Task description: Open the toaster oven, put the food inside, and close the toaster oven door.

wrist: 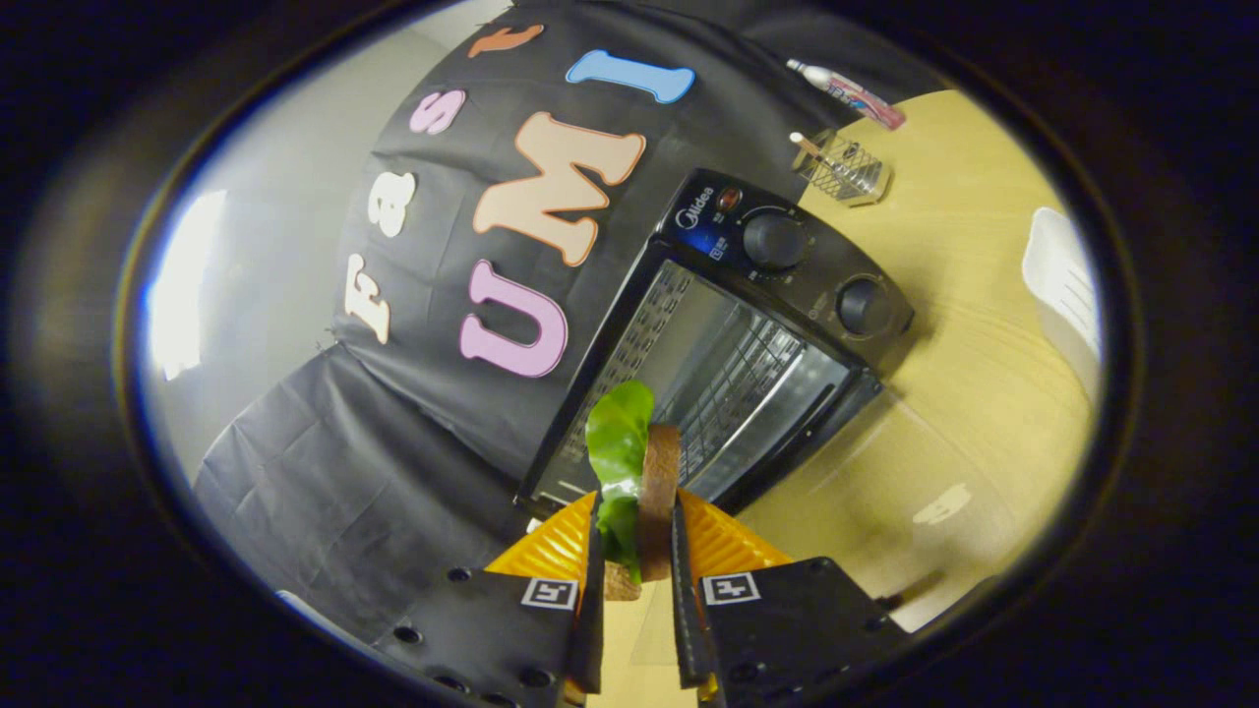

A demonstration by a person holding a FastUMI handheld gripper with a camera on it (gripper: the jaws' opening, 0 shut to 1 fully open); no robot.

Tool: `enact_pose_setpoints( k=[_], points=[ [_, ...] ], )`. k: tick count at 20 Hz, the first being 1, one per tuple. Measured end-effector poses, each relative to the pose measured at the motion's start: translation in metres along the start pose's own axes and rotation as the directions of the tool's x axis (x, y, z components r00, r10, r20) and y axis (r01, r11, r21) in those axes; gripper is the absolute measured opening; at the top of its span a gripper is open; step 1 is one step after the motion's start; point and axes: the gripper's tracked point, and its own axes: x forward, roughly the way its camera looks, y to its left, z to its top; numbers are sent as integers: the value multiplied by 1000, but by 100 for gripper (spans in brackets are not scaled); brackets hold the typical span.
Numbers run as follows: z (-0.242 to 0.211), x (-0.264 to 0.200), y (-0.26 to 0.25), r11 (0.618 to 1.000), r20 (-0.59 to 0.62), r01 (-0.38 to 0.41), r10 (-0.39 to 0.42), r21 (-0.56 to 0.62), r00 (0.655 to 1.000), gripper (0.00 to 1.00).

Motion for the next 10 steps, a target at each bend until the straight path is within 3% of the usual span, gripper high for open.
enact_pose_setpoints(
  k=[6, 10],
  points=[
    [4, 54, 10, 998, -6, 24, -24, -53, 1000, 32],
    [12, 76, -1, 986, 8, 90, -89, -142, 996, 31]
  ],
)
